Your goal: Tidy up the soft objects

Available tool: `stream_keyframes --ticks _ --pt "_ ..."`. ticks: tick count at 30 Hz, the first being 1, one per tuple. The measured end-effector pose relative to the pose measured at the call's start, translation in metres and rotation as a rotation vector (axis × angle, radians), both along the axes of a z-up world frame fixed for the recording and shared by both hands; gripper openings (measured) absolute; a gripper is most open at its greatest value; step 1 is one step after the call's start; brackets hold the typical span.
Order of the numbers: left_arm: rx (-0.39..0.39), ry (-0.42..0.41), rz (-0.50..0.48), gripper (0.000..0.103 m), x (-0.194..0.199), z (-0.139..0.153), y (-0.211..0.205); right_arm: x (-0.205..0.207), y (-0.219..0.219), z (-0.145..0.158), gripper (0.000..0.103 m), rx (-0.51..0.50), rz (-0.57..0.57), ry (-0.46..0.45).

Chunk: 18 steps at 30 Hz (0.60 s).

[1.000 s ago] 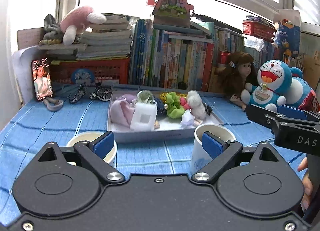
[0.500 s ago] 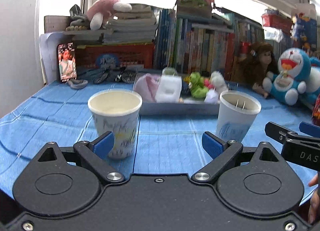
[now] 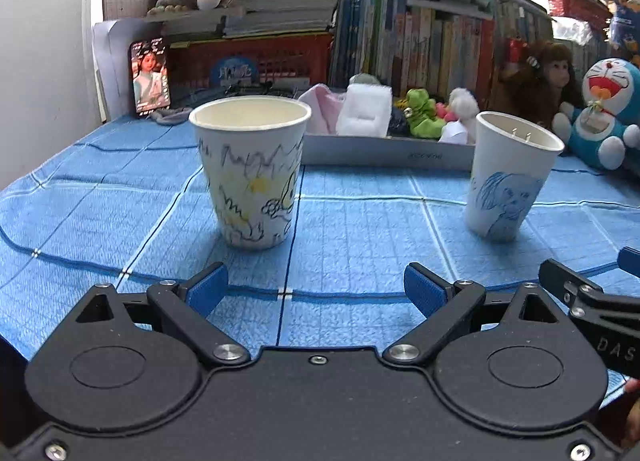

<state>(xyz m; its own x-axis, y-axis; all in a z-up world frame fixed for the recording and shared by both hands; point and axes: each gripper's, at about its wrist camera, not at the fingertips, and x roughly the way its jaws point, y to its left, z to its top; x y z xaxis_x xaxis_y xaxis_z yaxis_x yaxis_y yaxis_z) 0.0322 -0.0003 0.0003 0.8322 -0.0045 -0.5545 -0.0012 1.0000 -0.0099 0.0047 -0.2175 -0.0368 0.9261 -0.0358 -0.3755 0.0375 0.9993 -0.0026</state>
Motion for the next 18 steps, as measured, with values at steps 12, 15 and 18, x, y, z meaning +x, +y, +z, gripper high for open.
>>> stream_keyframes --ticks 12,15,18 --pt "0.027 0.004 0.029 0.103 0.006 -0.015 -0.002 0.006 0.005 -0.015 0.103 -0.014 -0.036 0.036" --pt "0.028 -0.002 0.035 0.103 0.005 -0.016 -0.003 0.005 0.005 -0.017 0.103 -0.004 -0.045 0.025" --pt "0.028 -0.013 0.035 0.103 0.004 -0.017 -0.004 0.003 0.007 -0.020 0.103 -0.009 -0.052 0.006"
